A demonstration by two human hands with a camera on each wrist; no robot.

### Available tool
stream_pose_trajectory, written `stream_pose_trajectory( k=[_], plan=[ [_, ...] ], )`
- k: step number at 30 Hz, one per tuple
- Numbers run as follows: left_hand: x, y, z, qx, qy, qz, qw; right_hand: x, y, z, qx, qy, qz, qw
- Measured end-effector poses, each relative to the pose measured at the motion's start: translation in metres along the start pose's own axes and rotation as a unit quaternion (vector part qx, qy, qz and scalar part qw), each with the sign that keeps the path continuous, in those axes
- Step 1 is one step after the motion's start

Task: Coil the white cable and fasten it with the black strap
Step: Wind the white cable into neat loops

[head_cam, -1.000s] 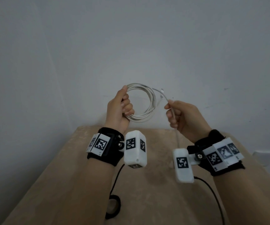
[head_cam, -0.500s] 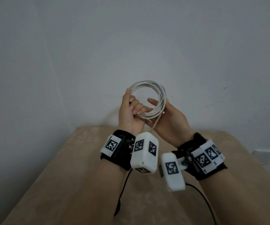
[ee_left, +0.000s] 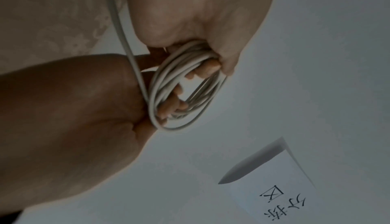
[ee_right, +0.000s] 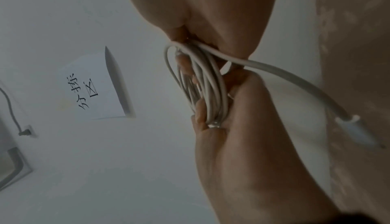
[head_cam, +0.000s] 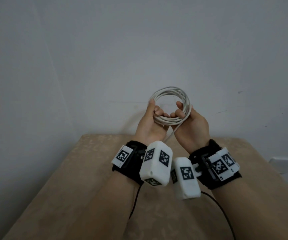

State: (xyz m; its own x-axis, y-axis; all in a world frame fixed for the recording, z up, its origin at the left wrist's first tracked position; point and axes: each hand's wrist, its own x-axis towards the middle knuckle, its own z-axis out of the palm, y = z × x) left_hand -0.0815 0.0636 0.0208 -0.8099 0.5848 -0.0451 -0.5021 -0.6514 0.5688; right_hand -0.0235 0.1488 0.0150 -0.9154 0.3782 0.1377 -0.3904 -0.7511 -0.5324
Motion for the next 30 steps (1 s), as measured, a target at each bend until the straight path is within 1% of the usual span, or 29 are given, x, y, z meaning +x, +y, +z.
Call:
stream_pose_trajectory(
  k=[4, 6, 9, 11, 13, 14, 15, 16, 17, 19, 20, 21, 25, 27, 28, 30],
  plan=[
    [-0.002, 0.001, -0.002, 0.082, -0.012, -0.056, 0.995, 0.005, -0.01, -0.007, -0.038, 0.014, -0.037, 0.999],
    [-0.006, 0.006, -0.002, 0.143, -0.027, -0.075, 0.987, 0.007, -0.015, -0.01, -0.034, 0.019, -0.029, 0.999],
    [-0.009, 0.018, -0.01, 0.247, -0.056, -0.093, 0.963, 0.006, -0.025, -0.013, -0.056, 0.011, 0.001, 0.998],
    [-0.009, 0.025, -0.018, 0.279, -0.062, -0.086, 0.954, 0.004, -0.029, -0.014, -0.125, -0.013, 0.032, 0.992],
    [-0.01, 0.032, -0.023, 0.316, -0.06, -0.074, 0.944, 0.001, -0.03, -0.014, -0.232, -0.047, 0.055, 0.97],
    [-0.011, 0.035, -0.024, 0.361, -0.059, -0.065, 0.928, -0.001, -0.029, -0.014, -0.293, -0.062, 0.063, 0.952],
    [-0.011, 0.038, -0.026, 0.426, -0.057, -0.055, 0.901, -0.002, -0.027, -0.014, -0.353, -0.074, 0.071, 0.93],
    [-0.01, 0.041, -0.027, 0.497, -0.057, -0.045, 0.865, -0.005, -0.024, -0.013, -0.404, -0.085, 0.079, 0.907],
    [-0.009, 0.044, -0.028, 0.567, -0.052, -0.038, 0.821, -0.006, -0.02, -0.012, -0.442, -0.093, 0.085, 0.888],
    [-0.011, 0.045, -0.026, 0.671, -0.058, -0.008, 0.739, -0.009, -0.015, -0.011, -0.491, -0.096, 0.088, 0.861],
    [-0.012, 0.045, -0.025, 0.703, -0.073, 0.012, 0.707, -0.009, -0.014, -0.01, -0.506, -0.095, 0.088, 0.853],
    [-0.012, 0.044, -0.024, 0.723, -0.087, 0.026, 0.684, -0.01, -0.014, -0.009, -0.515, -0.093, 0.09, 0.847],
    [-0.015, 0.042, -0.018, 0.765, -0.115, 0.055, 0.632, -0.012, -0.019, -0.006, -0.539, -0.092, 0.097, 0.832],
    [-0.017, 0.039, -0.014, 0.778, -0.135, 0.06, 0.611, -0.014, -0.019, -0.004, -0.558, -0.106, 0.103, 0.817],
    [-0.018, 0.037, -0.013, 0.778, -0.148, 0.055, 0.608, -0.015, -0.019, -0.003, -0.568, -0.115, 0.104, 0.808],
    [-0.02, 0.032, -0.01, 0.767, -0.162, 0.032, 0.62, -0.017, -0.02, 0.0, -0.578, -0.131, 0.097, 0.8]
  ],
)
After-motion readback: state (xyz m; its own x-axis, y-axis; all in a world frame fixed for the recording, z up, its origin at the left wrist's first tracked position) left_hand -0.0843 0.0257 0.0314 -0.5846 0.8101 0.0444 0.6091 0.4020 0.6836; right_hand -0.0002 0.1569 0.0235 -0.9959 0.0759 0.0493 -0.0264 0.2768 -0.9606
